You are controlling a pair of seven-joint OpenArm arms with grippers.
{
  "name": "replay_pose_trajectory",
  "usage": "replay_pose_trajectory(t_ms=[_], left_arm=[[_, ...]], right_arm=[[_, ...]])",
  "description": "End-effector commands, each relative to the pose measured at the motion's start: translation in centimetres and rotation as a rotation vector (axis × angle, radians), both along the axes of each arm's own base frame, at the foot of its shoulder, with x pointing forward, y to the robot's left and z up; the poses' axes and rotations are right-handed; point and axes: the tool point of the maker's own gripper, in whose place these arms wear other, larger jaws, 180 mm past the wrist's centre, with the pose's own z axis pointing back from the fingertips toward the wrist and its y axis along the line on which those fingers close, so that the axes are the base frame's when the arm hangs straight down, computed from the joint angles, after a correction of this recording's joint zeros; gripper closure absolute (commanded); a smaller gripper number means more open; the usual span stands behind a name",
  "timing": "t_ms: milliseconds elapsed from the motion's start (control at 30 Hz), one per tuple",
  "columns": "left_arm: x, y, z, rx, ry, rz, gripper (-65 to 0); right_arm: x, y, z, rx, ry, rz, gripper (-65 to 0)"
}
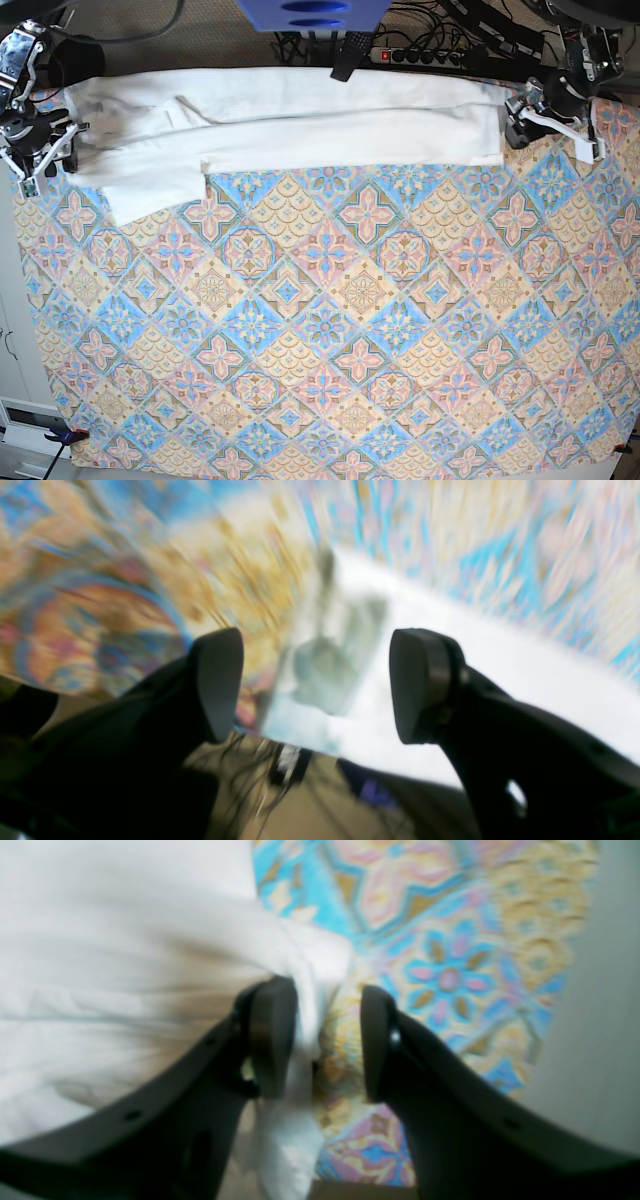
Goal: Fold the T-shirt properly
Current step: 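Lift the hem and fold it over onto the folded shoulder edge, then regrasp the folded strip's end with the right gripper and tuck it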
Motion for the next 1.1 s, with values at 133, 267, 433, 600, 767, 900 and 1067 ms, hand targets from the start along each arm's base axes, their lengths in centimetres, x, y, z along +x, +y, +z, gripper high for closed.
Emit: replay_pose_trajectory(t_ms=[133, 267, 433, 600, 767, 900, 1067], left_arm=[[0.8, 1.4, 2.2, -0.036, -0.091, 0.075, -44.5], [1.7, 1.0, 2.5, -0.054, -0.117, 0.077, -44.5], [1.9, 0.9, 2.5, -0.06, -0.124, 0.077, -44.5], [2.5, 0.6, 2.5, -0.07, -0.114, 0.063, -44.5], [2.9, 0.3, 2.6, -0.082, -0.111, 0.055, -44.5], [3.2, 0.2, 2.7, -0.084, -0.119, 0.052, -44.5], [3.3, -0.3, 2.5, -0.092, -0.114, 0.04, -44.5]], right_arm=[[1.6, -0.3, 3.1, -0.04, -0.1, -0.001, -23.2], [1.0, -0.5, 2.9, -0.06, -0.043, -0.005, -23.2], [1.0, -0.7, 2.9, -0.069, -0.023, -0.011, -23.2], [1.8, -1.4, 3.5, -0.08, -0.052, -0.069, -24.3], [2.6, -1.3, 4.4, -0.091, -0.081, -0.064, -26.7], [5.3, 0.5, 5.2, -0.084, -0.124, -0.007, -26.8], [10.1, 5.3, 5.2, -0.045, -0.154, 0.131, -26.8]])
